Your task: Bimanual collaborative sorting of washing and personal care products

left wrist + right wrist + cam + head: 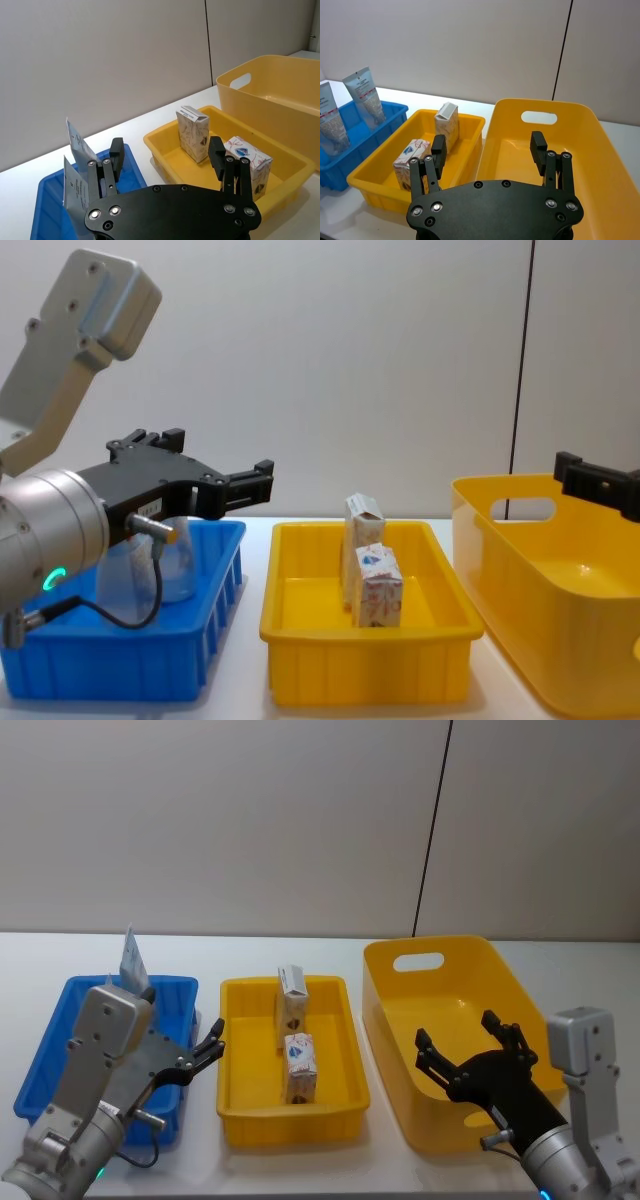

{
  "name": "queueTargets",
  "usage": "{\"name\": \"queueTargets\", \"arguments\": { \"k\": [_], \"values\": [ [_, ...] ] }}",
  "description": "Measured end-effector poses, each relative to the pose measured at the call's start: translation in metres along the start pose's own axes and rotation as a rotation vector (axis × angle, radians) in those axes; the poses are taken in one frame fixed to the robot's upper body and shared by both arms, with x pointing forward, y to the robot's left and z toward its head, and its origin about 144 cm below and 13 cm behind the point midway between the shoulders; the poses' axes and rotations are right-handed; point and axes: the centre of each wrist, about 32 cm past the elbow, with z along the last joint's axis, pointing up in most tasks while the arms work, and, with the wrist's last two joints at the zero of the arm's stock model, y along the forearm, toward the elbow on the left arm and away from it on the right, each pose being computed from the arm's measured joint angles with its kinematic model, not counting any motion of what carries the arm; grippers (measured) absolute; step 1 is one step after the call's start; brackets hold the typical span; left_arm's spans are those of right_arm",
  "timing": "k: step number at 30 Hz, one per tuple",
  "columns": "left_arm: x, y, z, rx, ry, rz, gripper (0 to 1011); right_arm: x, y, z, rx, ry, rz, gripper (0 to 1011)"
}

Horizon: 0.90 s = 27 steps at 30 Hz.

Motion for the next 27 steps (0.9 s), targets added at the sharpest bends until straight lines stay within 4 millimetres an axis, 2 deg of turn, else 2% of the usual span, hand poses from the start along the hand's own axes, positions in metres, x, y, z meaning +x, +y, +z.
{"name": "queueTargets", "arguments": {
  "k": [27],
  "values": [
    [0.0, 0.0, 0.0, 0.0, 0.0, 0.0, 1001, 0.0, 0.0, 0.0, 0.0, 0.0, 0.0, 1002]
  ]
}}
